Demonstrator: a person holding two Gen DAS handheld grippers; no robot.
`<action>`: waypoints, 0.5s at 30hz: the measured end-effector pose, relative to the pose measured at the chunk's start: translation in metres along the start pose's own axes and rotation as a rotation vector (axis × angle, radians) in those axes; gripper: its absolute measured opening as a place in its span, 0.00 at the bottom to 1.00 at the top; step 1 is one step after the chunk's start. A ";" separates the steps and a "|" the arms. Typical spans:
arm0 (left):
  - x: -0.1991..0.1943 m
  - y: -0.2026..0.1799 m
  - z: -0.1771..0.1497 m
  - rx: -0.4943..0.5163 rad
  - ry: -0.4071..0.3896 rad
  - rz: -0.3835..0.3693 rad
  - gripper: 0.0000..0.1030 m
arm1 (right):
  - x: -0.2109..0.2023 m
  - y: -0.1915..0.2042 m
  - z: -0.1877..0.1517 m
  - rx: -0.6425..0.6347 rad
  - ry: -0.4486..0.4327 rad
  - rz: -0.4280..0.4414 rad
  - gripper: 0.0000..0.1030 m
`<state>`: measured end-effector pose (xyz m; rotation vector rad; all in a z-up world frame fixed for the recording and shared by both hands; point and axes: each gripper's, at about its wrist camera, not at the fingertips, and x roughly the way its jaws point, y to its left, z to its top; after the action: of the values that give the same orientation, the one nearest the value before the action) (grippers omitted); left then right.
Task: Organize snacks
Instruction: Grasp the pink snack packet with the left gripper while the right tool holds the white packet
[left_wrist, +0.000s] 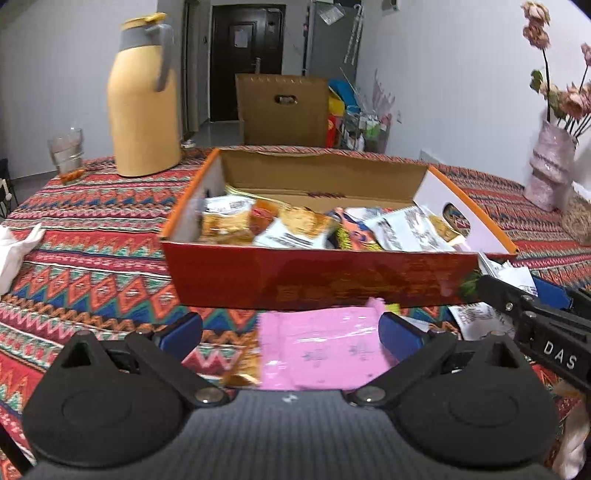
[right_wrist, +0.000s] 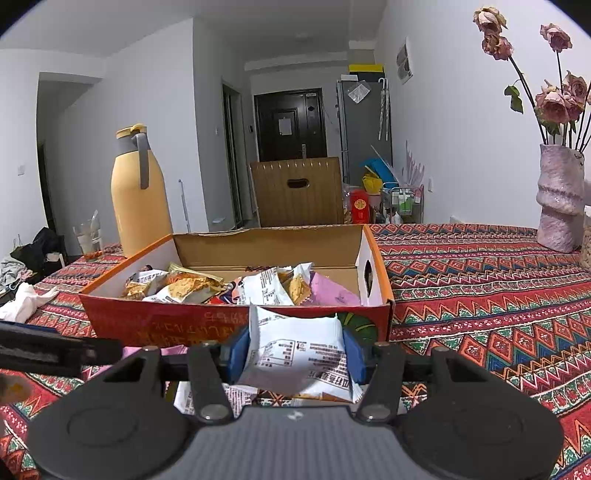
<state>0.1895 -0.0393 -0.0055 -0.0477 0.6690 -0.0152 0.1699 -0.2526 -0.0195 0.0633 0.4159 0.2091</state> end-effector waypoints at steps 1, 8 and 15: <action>0.004 -0.004 0.000 -0.003 0.012 0.001 1.00 | 0.000 0.000 0.000 0.000 -0.002 0.000 0.50; 0.024 -0.009 -0.005 -0.045 0.055 -0.008 1.00 | -0.001 -0.001 0.000 0.005 -0.002 0.007 0.51; 0.029 -0.009 -0.011 -0.046 0.050 -0.039 0.90 | -0.003 0.002 0.000 -0.004 -0.008 0.014 0.51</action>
<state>0.2056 -0.0497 -0.0317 -0.1046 0.7179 -0.0384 0.1664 -0.2514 -0.0182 0.0630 0.4073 0.2236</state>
